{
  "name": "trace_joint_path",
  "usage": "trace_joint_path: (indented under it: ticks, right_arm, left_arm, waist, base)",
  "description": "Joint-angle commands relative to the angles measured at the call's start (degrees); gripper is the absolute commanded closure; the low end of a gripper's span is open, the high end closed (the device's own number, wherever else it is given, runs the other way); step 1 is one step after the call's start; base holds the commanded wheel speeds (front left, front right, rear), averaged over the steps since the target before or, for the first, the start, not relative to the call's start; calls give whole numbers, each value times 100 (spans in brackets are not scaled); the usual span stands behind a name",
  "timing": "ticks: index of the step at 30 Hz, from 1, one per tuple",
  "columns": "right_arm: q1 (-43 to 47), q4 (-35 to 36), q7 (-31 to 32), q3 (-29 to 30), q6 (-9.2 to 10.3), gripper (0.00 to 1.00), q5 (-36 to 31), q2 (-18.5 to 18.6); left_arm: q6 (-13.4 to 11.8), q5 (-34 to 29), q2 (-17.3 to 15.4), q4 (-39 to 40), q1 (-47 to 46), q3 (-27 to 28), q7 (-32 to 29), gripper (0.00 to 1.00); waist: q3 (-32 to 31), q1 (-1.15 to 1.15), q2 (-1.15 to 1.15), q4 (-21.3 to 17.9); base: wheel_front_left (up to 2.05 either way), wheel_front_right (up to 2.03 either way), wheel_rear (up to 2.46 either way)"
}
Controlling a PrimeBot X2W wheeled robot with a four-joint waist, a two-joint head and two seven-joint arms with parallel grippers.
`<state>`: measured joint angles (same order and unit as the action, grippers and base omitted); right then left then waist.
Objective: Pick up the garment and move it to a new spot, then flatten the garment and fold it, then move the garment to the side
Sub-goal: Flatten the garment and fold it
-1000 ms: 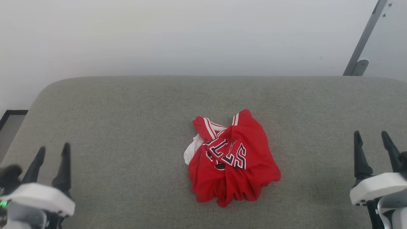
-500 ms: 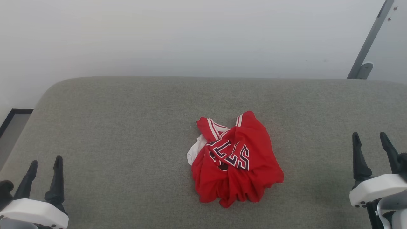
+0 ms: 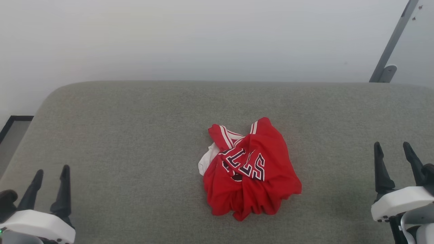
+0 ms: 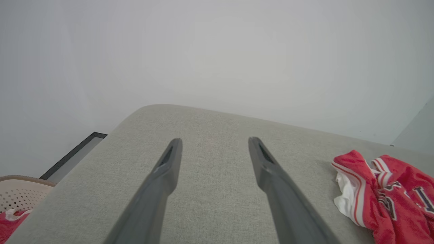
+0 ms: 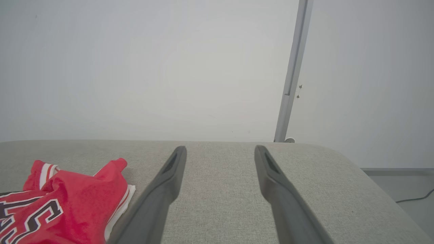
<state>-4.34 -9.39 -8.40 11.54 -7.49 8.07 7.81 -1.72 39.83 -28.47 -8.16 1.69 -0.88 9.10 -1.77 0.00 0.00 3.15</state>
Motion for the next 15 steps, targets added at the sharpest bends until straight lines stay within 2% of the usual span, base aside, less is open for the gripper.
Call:
trace_joint_path:
  ticks: [1,7,15]
  right_arm:
    - [25,8,-37,-8,0,0,12,1]
    - [-69,17,-37,-73,0,0,1,22]
    - [-305,-63,-100,-219,0,0,0,28]
  left_arm:
    - [-1,35,-26,82,7,-51,-65,0]
    - [112,92,-82,243,-224,-261,-407,0]
    - [356,119,-226,474,-958,-723,-1244,0]
  waist:
    - [18,0,0,-27]
    - [114,0,0,-143]
    - [369,0,0,-517]
  base:
    - [0,0,0]
    - [0,0,0]
    - [0,0,0]
